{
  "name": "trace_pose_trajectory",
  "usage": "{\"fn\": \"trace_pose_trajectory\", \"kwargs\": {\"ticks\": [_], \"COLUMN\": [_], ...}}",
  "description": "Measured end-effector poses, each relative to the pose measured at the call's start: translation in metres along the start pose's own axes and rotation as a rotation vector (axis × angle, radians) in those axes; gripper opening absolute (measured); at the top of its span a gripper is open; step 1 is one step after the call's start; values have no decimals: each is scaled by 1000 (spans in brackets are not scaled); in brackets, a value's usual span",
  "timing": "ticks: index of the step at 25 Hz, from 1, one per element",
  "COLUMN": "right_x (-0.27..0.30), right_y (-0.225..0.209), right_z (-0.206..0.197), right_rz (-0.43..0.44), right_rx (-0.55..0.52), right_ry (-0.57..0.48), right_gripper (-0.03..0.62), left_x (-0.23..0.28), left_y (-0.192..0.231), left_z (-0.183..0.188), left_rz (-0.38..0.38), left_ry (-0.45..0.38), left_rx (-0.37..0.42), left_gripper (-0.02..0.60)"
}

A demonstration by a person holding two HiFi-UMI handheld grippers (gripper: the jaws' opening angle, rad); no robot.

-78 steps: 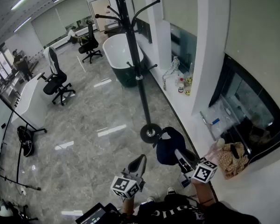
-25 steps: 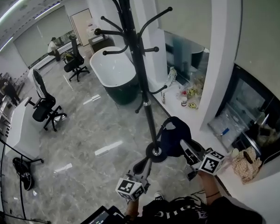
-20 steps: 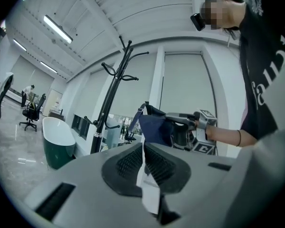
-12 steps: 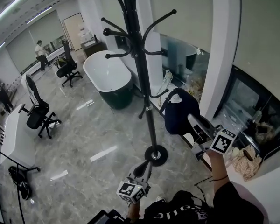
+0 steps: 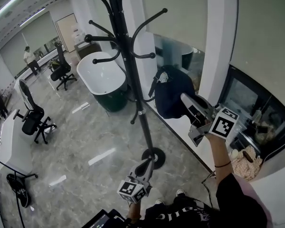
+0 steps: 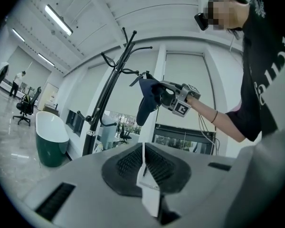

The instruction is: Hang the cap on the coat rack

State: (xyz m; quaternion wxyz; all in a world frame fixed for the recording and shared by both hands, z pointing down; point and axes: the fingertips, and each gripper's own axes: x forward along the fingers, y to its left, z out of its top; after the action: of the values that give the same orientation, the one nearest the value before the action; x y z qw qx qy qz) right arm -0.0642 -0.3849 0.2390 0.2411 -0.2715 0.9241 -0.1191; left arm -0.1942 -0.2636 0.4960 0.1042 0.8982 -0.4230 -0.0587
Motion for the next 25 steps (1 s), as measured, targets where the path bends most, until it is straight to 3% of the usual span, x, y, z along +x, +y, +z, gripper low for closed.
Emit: {"fn": "trace_pose_trajectory", "kwargs": {"ticks": [11,16,25], "right_x": [58,86,111], "right_y": [-21,-33,-84], "right_z": [39,21,-26], "right_rz": [54,35,-13], "right_rx": [-2,43,37], "right_ry": [-8,36,169], "right_gripper": [78,78,78], "left_x": [21,16,23], "left_y": [8,24,24], "left_z": [-6,6,-5], "left_rz": [41,68,122], "left_ry": [-11,-29,-34], "left_rx": [-8,-2,-20], "left_gripper": [5,5,5]}}
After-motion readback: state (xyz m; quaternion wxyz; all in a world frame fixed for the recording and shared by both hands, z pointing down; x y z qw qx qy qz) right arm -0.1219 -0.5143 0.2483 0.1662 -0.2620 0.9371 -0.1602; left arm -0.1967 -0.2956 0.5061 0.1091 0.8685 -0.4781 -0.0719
